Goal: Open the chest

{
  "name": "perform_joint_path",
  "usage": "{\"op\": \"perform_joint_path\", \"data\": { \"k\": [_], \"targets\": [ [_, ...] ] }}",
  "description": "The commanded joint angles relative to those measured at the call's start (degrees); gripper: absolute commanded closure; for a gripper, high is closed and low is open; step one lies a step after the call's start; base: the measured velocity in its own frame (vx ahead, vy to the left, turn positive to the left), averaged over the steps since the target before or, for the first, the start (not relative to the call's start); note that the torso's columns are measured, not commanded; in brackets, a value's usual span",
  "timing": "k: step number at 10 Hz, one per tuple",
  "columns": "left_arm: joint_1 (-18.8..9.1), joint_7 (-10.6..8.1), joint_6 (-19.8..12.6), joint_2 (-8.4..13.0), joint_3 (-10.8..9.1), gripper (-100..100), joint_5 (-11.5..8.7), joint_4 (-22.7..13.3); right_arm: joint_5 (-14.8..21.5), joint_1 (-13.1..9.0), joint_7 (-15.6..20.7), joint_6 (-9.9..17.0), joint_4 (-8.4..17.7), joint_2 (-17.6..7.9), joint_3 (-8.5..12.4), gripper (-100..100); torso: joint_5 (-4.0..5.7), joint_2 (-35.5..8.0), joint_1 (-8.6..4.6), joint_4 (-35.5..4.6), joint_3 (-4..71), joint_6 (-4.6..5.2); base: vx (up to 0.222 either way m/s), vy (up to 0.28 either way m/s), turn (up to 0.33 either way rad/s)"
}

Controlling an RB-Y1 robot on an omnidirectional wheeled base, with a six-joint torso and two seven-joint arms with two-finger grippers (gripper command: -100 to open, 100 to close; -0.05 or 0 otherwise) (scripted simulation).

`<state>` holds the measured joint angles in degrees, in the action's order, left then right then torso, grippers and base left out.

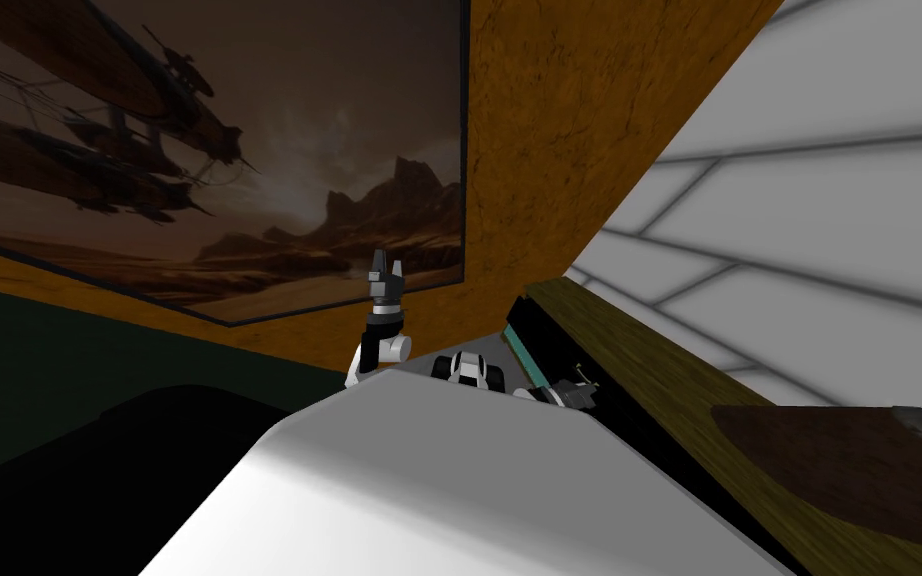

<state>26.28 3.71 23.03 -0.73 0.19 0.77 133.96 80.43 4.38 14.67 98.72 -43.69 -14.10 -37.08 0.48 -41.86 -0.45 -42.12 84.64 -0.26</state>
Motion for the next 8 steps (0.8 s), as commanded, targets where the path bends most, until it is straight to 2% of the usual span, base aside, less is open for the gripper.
{"op": "perform_joint_path", "data": {
  "k": [1, 5, 6, 7, 8],
  "targets": [
    [0.01, 0.00, 0.00, 0.01, -0.01, 0, 0.00, 0.00, 0.09, 0.23, 0.50, -0.01, -0.62, 0.19, -0.20, 100, -0.07, 0.19, -0.12, 0.02, 0.15, 0.03, -0.018, 0.022, -0.006],
    [0.00, 0.00, 0.00, 0.00, 0.00, 0, 0.00, 0.00, 1.08, 0.72, 2.96, 1.28, -2.68, 1.97, -1.50, 100, 0.01, -0.12, 0.30, -0.01, -0.10, -0.08, -0.082, 0.148, -0.015],
    [0.00, 0.00, 0.00, -0.01, 0.01, 0, 0.00, 0.00, 0.87, 0.32, 2.08, 1.62, -1.19, 1.50, -0.93, 100, 0.06, -0.04, 0.19, 0.03, -0.07, -0.06, -0.057, 0.094, -0.010],
    [0.01, 0.00, 0.00, 0.00, 0.00, 0, 0.00, 0.00, 0.85, -0.51, 3.73, 1.02, -2.27, 1.21, -0.65, -100, -0.13, 0.06, -0.17, -0.02, 0.09, 0.10, -0.055, 0.034, -0.040],
    [0.01, 0.00, 0.00, 0.01, -0.01, 0, 0.00, 0.00, 0.82, -1.38, 5.52, 0.36, -3.52, 0.74, -0.31, -100, -0.28, -0.13, -0.09, -0.08, 0.08, 0.21, -0.087, 0.021, -0.064]
  ]
}}
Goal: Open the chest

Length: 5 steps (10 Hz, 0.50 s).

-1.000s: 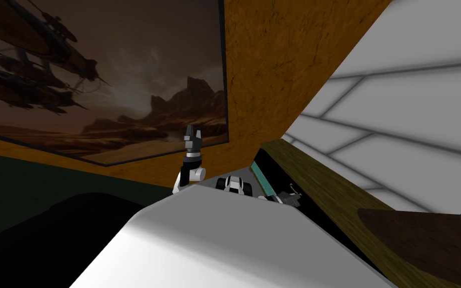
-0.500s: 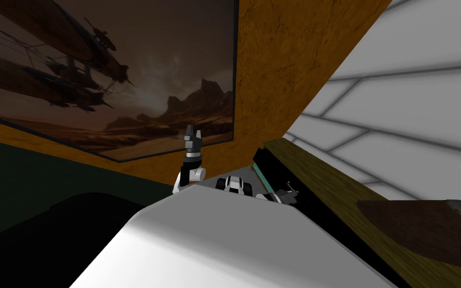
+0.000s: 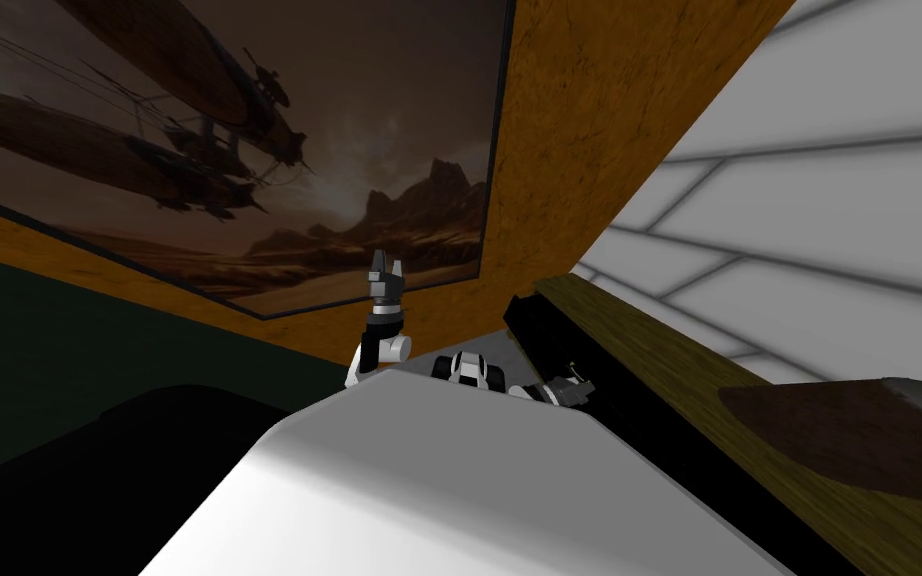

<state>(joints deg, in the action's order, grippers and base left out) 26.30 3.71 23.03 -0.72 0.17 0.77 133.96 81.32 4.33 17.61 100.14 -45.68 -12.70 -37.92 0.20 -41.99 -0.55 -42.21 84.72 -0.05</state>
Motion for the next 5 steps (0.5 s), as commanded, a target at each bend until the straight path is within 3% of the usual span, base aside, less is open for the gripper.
{"op": "perform_joint_path", "data": {
  "k": [1, 5],
  "targets": [
    [0.00, 0.00, 0.00, 0.00, 0.00, 0, 0.00, 0.00, -0.07, -1.33, 2.58, -1.06, -1.53, -0.66, 0.53, -100, -0.05, -0.17, 0.17, -0.04, -0.15, -0.01, -0.057, 0.007, -0.015],
    [0.00, 0.00, 0.00, 0.00, 0.00, 0, 0.00, 0.00, -0.15, -3.93, 7.94, -3.02, -5.27, -2.07, 1.54, -100, -0.22, -0.32, 0.59, -0.08, -0.16, 0.05, -0.051, 0.006, -0.037]
  ]
}}
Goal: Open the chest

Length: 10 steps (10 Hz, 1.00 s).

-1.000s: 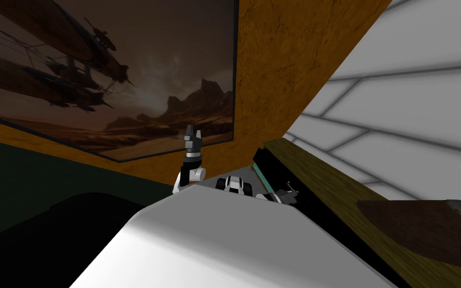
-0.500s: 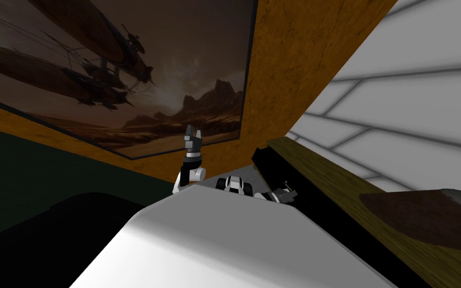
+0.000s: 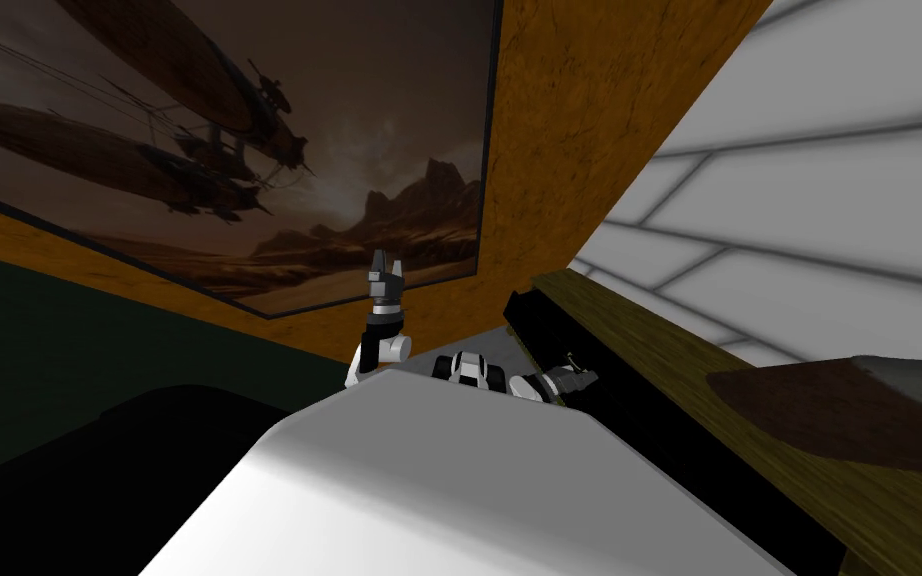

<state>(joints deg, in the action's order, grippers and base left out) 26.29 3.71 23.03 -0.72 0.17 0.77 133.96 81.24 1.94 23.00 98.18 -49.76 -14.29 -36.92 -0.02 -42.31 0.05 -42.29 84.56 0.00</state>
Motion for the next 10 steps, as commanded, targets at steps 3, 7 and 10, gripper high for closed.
{"op": "perform_joint_path", "data": {
  "k": [3, 7, 10],
  "targets": [
    [0.00, 0.00, 0.00, 0.00, 0.00, 0, 0.00, 0.00, -0.13, -3.28, 6.12, -2.37, -3.69, -1.42, 1.22, -100, 0.02, 0.03, -0.04, 0.01, 0.01, 0.00, -0.070, 0.015, -0.037],
    [0.00, 0.00, 0.00, 0.00, 0.00, 0, 0.00, 0.00, -0.17, -5.28, 10.28, -3.63, -6.67, -2.14, 1.88, -100, -0.12, -0.10, 0.06, -0.13, -0.03, -0.03, -0.079, 0.013, -0.041],
    [0.00, 0.00, 0.00, 0.00, 0.00, 0, 0.00, 0.00, -0.26, -5.35, 10.64, -4.04, -6.64, -1.99, 1.82, 0, -0.10, 0.00, 0.06, -0.06, 0.03, 0.04, -0.002, 0.000, 0.003]
  ]
}}
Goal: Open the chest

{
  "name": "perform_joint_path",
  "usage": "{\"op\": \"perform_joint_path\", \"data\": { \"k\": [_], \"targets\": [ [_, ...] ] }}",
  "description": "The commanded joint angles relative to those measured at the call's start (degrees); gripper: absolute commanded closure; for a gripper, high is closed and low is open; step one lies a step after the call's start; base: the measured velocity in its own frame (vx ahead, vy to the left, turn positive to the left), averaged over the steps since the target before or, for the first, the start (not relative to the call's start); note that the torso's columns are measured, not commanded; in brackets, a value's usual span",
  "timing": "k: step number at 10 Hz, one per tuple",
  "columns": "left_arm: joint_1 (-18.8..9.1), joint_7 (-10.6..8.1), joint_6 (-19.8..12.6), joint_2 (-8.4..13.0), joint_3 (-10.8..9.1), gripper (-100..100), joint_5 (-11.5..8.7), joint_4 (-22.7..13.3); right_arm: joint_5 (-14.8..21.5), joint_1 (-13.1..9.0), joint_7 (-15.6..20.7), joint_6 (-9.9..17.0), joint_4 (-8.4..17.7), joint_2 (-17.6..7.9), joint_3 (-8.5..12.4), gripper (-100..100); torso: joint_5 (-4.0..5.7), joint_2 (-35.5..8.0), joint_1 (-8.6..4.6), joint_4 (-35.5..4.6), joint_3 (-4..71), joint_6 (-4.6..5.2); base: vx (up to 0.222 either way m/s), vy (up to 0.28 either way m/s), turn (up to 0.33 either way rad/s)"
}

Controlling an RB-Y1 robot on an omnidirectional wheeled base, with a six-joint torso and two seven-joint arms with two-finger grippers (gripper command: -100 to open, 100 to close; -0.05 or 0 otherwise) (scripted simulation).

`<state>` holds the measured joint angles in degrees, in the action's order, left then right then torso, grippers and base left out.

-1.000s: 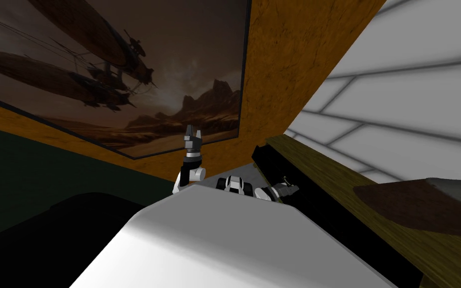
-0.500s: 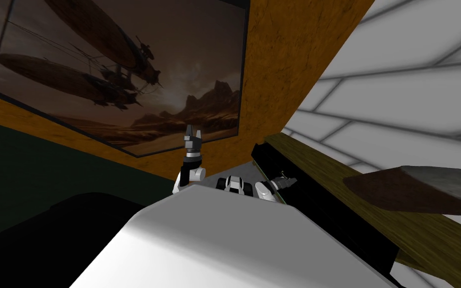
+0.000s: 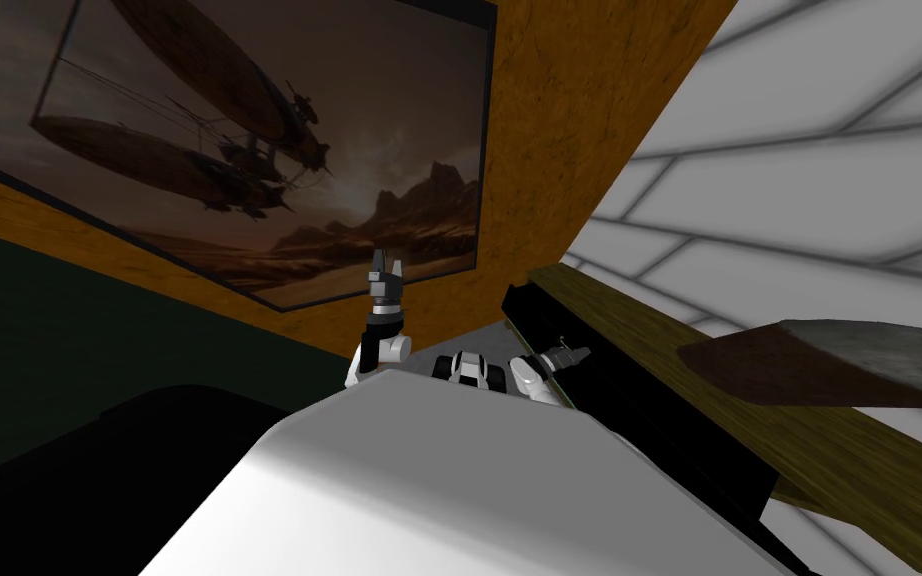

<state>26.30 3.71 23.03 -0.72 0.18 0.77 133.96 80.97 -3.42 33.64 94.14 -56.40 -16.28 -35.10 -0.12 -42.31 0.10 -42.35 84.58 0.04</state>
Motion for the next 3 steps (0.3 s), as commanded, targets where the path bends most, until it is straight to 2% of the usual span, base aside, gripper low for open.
{"op": "perform_joint_path", "data": {
  "k": [1, 3],
  "targets": [
    [0.00, 0.00, 0.00, 0.00, 0.00, 0, 0.00, 0.00, -0.02, 0.03, 0.00, -0.03, 0.01, 0.02, -0.01, 0, 0.04, -0.02, -0.04, 0.01, -0.02, -0.02, 0.000, 0.000, 0.000],
    [0.00, 0.00, 0.00, 0.00, 0.00, 0, 0.00, 0.00, -0.05, 0.07, 0.01, -0.07, 0.04, 0.05, -0.02, 0, 0.08, -0.02, -0.07, 0.02, -0.03, -0.03, 0.000, 0.000, 0.000]
  ]
}}
